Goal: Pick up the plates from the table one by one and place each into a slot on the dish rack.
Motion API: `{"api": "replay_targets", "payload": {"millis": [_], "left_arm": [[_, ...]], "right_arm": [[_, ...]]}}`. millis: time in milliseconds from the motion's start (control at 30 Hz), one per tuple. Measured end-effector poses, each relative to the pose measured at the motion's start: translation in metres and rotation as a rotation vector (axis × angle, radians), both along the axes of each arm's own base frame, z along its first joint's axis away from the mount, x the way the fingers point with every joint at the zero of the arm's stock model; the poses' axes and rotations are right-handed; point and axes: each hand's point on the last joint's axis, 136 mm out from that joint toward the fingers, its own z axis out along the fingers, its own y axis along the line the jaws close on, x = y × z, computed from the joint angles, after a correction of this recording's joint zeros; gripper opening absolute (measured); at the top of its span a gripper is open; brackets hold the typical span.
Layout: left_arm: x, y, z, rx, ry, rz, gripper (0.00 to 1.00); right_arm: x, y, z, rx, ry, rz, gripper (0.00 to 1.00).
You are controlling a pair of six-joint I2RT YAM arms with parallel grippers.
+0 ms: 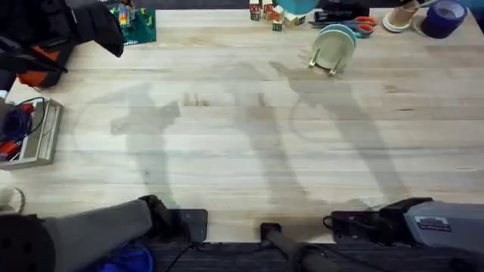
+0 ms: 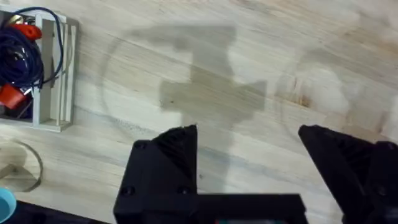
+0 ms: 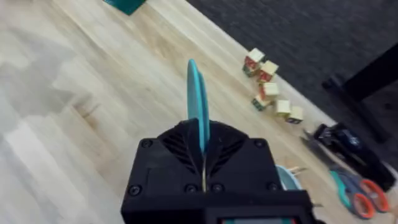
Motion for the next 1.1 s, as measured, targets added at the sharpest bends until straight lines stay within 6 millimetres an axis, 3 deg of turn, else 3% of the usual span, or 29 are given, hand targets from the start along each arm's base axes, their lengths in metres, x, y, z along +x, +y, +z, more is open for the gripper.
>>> {"api": "replay_targets", "payload": {"millis": [167,367,533,733,900,1100], "left_arm": [[0.0,0.0,0.0,0.0,0.001,0.0,0.995],[-0.009,-0.004,-0.004,-0.016,0.041,0.0,0.995],[-0.024,-0.009,-0.009,-0.041,0.106,0.0,0.995],[-0.048,-0.019,-0.015,-0.079,0.205,0.0,0.995],[-0.07,-0.027,-0.018,-0.114,0.295,0.0,0.995],[-0.072,-0.028,-0.018,-0.115,0.304,0.001,0.995]], "right_arm": [[0.0,-0.024,0.017,-0.029,-0.07,-0.024,0.031],[0.01,-0.073,0.024,-0.068,-0.111,-0.116,0.031],[0.016,-0.105,0.026,-0.085,-0.122,-0.167,0.031],[0.009,-0.129,0.04,-0.098,-0.172,-0.182,0.031],[0.008,-0.162,0.046,-0.135,-0.202,-0.235,0.03],[0.008,-0.191,0.046,-0.199,-0.225,-0.269,0.03]]}}
